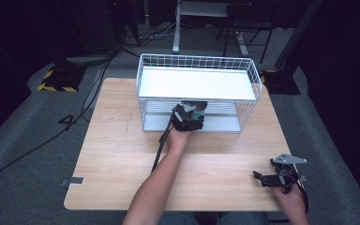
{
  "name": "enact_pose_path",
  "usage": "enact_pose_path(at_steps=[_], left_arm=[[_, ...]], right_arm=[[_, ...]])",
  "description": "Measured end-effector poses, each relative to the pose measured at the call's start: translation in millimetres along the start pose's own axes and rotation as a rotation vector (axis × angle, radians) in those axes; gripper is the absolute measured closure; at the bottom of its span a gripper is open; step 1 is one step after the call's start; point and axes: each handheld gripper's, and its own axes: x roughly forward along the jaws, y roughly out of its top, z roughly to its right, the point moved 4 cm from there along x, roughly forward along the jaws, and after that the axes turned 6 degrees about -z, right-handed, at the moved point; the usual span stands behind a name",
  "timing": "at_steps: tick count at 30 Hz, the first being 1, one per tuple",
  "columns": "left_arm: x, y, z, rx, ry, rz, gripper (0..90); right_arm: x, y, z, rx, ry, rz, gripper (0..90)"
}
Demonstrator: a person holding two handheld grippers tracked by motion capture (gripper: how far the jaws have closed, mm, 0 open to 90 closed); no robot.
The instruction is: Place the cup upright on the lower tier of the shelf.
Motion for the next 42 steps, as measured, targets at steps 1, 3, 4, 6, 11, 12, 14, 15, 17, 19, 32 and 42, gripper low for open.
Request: enact_pose_path(at_steps=[1,3,4,6,11,12,14,15,17,19,32,42], left_arm=[[2.4,-0.3,-1.5,-0.005,0.005,-0.006,22.9],[4.6,-0.2,-3.3,-0.011,0.015,-0.01,22.9],[4.6,-0.2,-3.3,-0.011,0.015,-0.01,22.9],[6.6,-0.4,-4.3,-0.026,0.022,-0.013,22.9],[12.7,-0.1,-6.0,-0.039,0.027,-0.011,22.8],[12.6,-0.4,-7.3,-0.034,0.033,-0.023,22.8],[14.1,0.3,-7.3,-0.053,0.035,-0.018,22.8],[15.7,1.2,-7.0,-0.048,0.032,-0.02,22.8],[16.5,2.2,-6.3,-0.043,0.038,-0.022,22.8],[16.8,2.5,-6.1,-0.045,0.038,-0.018,22.7],[19.2,1.9,-9.0,-0.067,0.055,-0.021,17.8],[4.6,2.3,-8.2,-0.053,0.041,0.012,15.1]], right_arm=[[0.0,0.0,0.0,-0.001,0.0,0.0,4.0],[0.0,0.0,0.0,0.0,0.0,0.0,4.0],[0.0,0.0,0.0,0.0,0.0,0.0,4.0],[0.0,0.0,0.0,0.0,0.0,0.0,4.0],[0.0,0.0,0.0,0.0,0.0,0.0,4.0],[0.0,0.0,0.0,0.0,0.0,0.0,4.0],[0.0,0.0,0.0,-0.001,0.0,0.0,4.0],[0.0,0.0,0.0,0.0,0.0,0.0,4.0],[0.0,0.0,0.0,0.0,0.0,0.0,4.0],[0.0,0.0,0.0,0.0,0.001,-0.001,4.0],[0.0,-0.1,0.0,-0.001,0.001,-0.001,4.0],[0.0,0.0,0.0,0.0,0.0,0.0,4.0]])
